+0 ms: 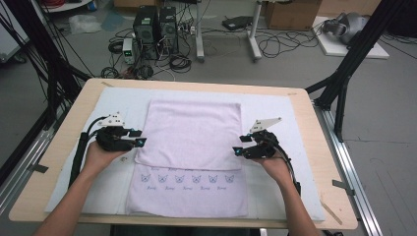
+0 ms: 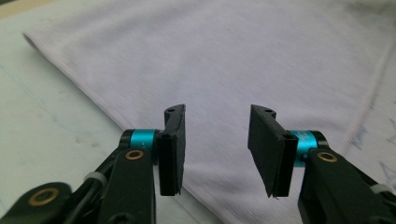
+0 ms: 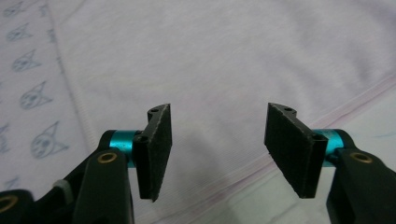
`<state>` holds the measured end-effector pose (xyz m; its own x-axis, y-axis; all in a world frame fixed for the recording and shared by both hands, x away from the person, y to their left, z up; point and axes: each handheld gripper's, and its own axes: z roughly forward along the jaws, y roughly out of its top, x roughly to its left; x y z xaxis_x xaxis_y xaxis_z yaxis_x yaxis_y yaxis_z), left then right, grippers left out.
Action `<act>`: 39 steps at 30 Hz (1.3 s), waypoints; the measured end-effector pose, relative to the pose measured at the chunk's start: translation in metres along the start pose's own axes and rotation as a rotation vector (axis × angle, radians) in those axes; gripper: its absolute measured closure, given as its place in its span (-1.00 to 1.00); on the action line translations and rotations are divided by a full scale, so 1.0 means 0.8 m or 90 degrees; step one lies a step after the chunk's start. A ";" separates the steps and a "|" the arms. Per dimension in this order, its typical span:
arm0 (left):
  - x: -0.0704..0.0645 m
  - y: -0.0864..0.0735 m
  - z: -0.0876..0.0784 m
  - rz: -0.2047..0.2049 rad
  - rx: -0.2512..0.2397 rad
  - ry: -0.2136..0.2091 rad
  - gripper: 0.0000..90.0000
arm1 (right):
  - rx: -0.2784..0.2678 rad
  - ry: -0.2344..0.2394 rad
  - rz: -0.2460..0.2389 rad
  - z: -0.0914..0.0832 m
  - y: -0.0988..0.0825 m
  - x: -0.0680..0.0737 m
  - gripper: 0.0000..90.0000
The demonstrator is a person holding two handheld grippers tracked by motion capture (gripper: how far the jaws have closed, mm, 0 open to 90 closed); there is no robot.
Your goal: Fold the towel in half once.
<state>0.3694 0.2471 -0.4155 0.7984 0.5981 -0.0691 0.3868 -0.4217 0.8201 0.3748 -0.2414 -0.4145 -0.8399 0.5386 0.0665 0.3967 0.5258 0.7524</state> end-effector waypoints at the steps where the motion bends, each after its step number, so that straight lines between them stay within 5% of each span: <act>1: -0.004 -0.005 0.000 0.004 0.001 0.001 0.33 | 0.015 0.006 0.001 0.001 -0.002 0.002 -0.06; 3: -0.010 -0.014 0.001 0.008 0.014 0.006 0.33 | 0.048 0.015 -0.010 0.004 -0.005 0.010 -0.01; 10: -0.017 -0.032 0.004 0.009 0.034 0.000 0.33 | 0.010 0.019 -0.023 0.007 -0.025 0.030 0.04; 17: -0.024 -0.035 0.013 0.032 0.061 -0.003 0.42 | 0.040 0.031 -0.025 0.019 -0.031 0.033 0.18; 30: -0.028 -0.040 0.013 0.031 0.044 0.009 0.88 | 0.007 0.026 -0.027 0.017 -0.039 0.029 0.83; 39: -0.028 -0.034 0.008 0.023 0.030 0.015 0.95 | -0.024 0.027 -0.026 0.007 -0.036 0.028 0.92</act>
<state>0.3439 0.2411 -0.4398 0.8018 0.5970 -0.0259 0.3789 -0.4744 0.7946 0.3466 -0.2406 -0.4384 -0.8702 0.4886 0.0628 0.3486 0.5207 0.7793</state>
